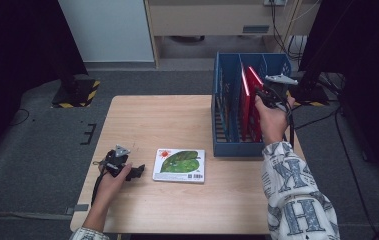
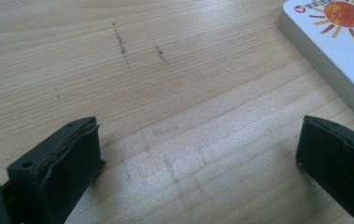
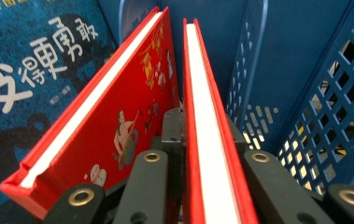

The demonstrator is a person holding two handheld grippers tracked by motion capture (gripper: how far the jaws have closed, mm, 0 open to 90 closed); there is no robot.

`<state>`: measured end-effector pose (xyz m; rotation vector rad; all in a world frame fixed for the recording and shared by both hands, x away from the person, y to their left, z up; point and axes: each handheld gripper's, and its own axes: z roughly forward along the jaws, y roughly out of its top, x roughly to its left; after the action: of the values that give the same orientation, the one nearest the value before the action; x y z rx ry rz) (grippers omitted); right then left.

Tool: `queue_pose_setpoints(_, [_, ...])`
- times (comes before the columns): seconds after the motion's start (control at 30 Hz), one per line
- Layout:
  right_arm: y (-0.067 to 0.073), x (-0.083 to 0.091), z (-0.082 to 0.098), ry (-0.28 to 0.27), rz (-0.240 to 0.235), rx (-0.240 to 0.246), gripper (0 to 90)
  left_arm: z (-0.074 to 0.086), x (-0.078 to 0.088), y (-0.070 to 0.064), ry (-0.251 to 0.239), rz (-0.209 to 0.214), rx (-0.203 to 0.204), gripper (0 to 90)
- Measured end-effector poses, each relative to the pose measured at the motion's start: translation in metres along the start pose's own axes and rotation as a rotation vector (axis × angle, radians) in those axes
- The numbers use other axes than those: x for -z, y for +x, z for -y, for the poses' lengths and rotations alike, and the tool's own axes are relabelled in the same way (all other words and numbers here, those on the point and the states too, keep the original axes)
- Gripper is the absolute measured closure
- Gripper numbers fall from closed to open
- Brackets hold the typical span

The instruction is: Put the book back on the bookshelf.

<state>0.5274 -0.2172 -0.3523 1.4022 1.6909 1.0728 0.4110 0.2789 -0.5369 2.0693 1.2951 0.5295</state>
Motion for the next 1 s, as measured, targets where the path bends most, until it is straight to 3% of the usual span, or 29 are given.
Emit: queue_pose_setpoints(1.0, [-0.0014, 0.0015, -0.0078, 0.034, -0.03, 0.022, 74.6, 0.0, -0.0001, -0.0002, -0.001, 0.002, -0.001, 0.0])
